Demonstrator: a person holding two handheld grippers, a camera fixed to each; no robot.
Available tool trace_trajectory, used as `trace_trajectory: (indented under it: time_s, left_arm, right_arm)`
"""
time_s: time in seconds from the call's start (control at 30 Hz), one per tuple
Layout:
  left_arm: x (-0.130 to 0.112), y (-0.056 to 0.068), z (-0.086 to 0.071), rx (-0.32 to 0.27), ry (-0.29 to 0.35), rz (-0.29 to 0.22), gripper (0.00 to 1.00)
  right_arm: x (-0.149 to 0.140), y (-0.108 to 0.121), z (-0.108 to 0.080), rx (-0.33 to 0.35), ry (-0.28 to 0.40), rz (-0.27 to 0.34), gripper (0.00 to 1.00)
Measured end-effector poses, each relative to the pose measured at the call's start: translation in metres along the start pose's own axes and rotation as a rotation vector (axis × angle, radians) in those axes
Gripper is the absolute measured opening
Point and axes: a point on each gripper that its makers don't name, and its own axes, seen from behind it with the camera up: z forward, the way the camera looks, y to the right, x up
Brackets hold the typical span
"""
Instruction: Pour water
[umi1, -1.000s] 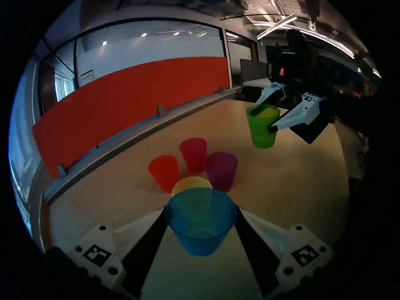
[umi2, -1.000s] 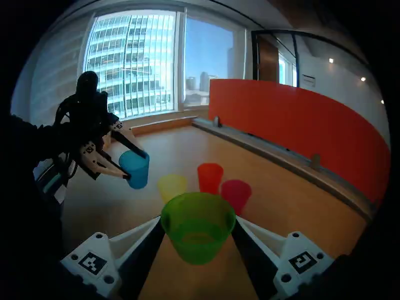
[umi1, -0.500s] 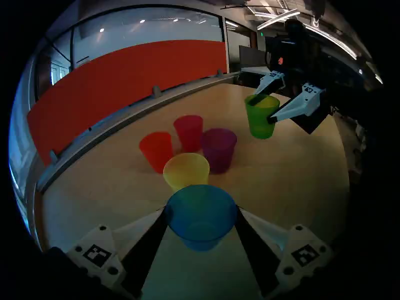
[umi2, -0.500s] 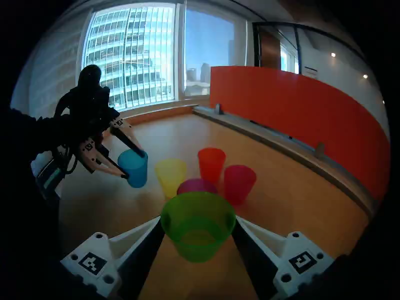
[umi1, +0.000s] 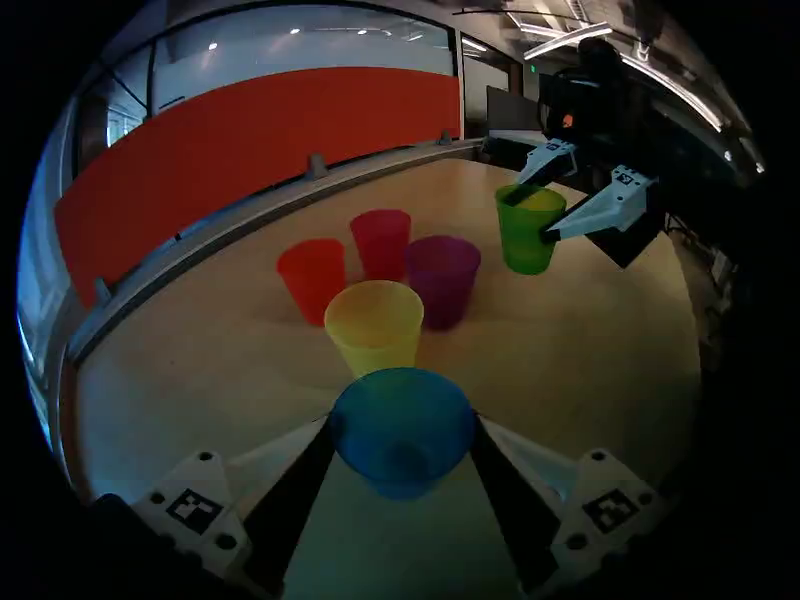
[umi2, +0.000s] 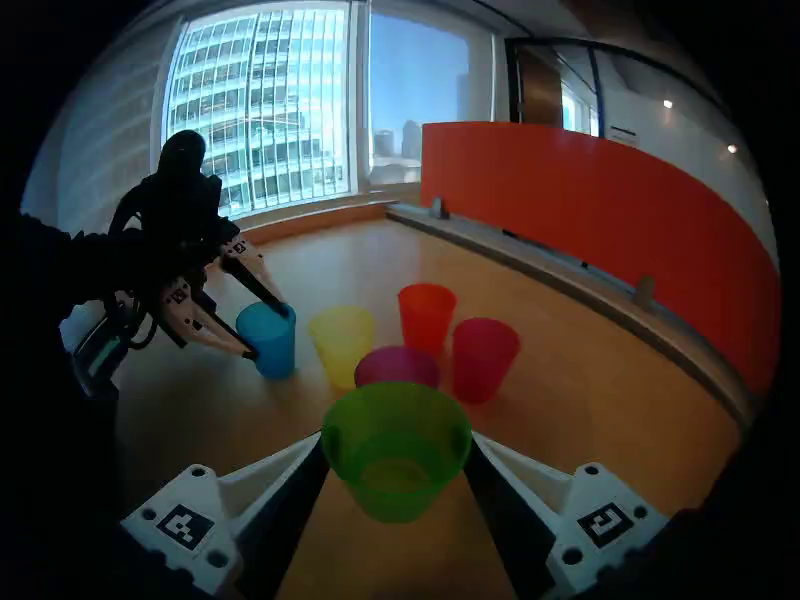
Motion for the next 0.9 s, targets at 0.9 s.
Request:
trace_trajectory:
  time_s: [0.9]
  left_arm:
    - [-0.016,-0.006,-0.004,0.008,-0.022,-0.051,0.94]
  right_arm:
    - [-0.007,-0.002,0.001,-0.013,-0.015,0.002,0.91]
